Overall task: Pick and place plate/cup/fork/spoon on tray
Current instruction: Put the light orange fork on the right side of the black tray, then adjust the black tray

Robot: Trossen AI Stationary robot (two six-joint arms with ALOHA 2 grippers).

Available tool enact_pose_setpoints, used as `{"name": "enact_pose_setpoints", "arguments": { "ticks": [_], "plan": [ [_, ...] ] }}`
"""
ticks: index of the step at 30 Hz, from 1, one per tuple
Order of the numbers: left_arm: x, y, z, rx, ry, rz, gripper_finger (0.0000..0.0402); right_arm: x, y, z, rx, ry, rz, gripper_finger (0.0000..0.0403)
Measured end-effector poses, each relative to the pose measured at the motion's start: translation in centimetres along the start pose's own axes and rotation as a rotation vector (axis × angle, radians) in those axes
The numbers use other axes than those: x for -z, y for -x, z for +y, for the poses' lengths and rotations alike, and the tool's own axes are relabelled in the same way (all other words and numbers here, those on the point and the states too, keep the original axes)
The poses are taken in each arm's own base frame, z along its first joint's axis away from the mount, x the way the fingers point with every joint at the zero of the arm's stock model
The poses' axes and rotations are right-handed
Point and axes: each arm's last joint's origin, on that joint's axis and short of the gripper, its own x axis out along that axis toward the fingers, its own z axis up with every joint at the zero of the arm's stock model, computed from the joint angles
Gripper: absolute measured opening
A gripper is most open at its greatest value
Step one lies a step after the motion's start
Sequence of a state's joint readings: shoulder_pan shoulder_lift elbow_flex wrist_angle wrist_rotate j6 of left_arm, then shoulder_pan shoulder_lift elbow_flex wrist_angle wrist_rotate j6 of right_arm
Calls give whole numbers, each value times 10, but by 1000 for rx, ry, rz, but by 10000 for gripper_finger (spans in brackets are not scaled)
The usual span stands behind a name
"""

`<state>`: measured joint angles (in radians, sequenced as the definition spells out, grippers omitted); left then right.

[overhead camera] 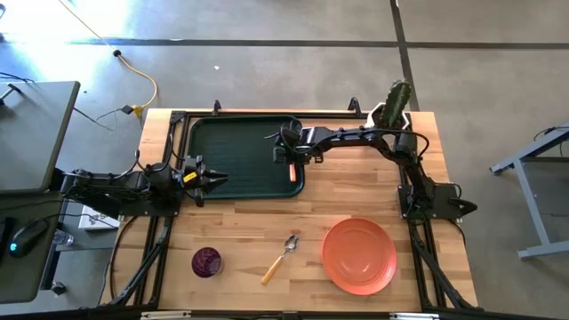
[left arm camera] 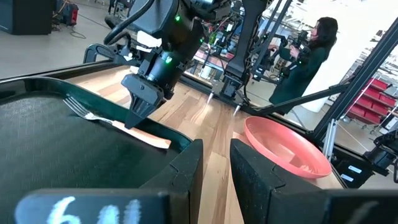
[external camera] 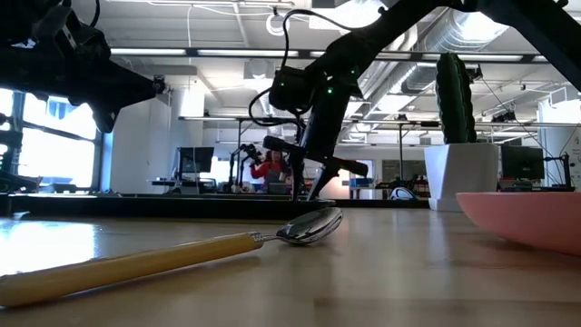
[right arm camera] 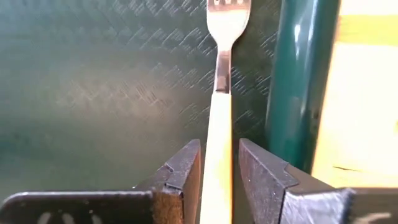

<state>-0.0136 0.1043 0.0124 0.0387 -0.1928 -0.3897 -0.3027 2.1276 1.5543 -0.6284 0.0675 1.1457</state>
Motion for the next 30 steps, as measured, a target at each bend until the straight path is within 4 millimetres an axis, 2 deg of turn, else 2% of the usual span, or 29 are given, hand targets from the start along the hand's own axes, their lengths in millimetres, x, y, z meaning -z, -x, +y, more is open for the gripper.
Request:
{"name": "enact_pose_setpoints", "arguments": {
  "ticks": [13,20,30],
  "plan": [
    [0,0,0,0,0,0,71,-1,9,2,-31,36,11,103],
    [0,0,0,1,1,-1,71,-11,38,2,-62,94,-49,103],
    [0,0,0,0,1,-3,71,-27,80,-8,-73,195,-106,103]
  ]
}}
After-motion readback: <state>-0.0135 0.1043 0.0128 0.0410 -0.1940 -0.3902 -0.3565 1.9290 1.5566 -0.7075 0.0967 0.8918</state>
